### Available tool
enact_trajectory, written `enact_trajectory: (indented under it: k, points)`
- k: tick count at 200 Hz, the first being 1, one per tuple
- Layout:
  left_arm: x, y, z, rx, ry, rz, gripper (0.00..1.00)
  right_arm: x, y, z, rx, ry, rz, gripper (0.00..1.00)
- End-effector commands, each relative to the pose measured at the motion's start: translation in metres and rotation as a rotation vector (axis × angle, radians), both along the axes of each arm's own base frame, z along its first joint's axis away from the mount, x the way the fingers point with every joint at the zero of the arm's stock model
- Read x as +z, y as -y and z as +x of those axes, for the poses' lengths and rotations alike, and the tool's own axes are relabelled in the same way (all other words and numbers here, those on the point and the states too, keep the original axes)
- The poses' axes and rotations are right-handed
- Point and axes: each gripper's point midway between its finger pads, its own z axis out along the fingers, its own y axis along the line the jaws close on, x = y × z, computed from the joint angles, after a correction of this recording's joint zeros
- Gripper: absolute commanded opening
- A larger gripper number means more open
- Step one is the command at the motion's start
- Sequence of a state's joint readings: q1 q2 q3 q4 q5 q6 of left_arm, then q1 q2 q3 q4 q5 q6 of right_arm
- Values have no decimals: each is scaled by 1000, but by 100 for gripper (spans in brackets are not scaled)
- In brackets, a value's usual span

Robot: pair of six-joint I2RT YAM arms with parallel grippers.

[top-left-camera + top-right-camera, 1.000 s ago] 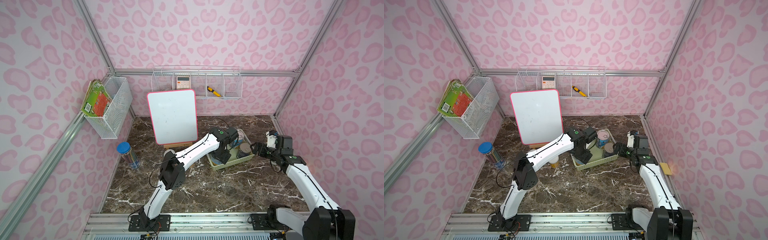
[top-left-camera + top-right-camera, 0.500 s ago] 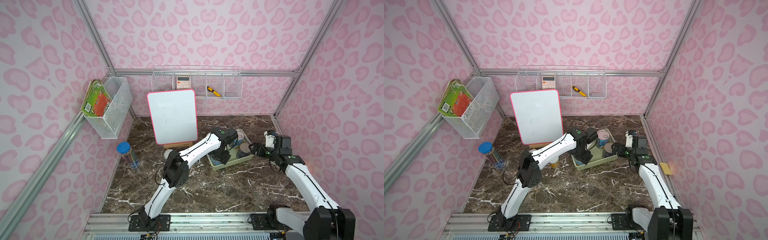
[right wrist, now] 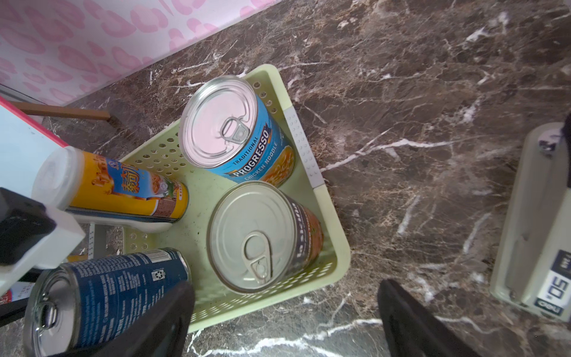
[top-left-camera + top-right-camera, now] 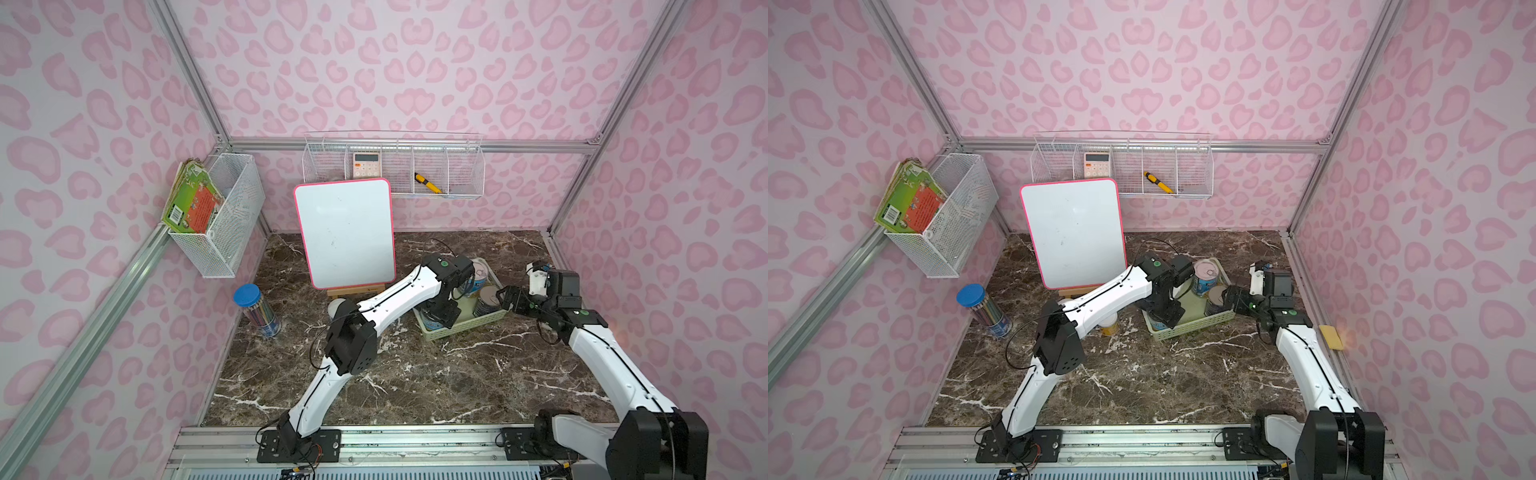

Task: Put the canned food in the basket
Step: Place the canned food in the basket.

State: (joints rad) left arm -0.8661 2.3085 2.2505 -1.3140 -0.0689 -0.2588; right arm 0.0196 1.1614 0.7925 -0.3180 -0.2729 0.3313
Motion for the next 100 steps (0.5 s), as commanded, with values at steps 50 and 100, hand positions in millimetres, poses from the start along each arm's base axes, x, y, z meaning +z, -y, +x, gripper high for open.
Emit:
enact_trajectory:
  k: [50,100]
  points:
    - [33,-13,-8,35,25,0,99,2,-1,3,10,18,-7,96]
    - [99,-25,-20,60,142,-52,99,0,1,4,5,11,-13,96]
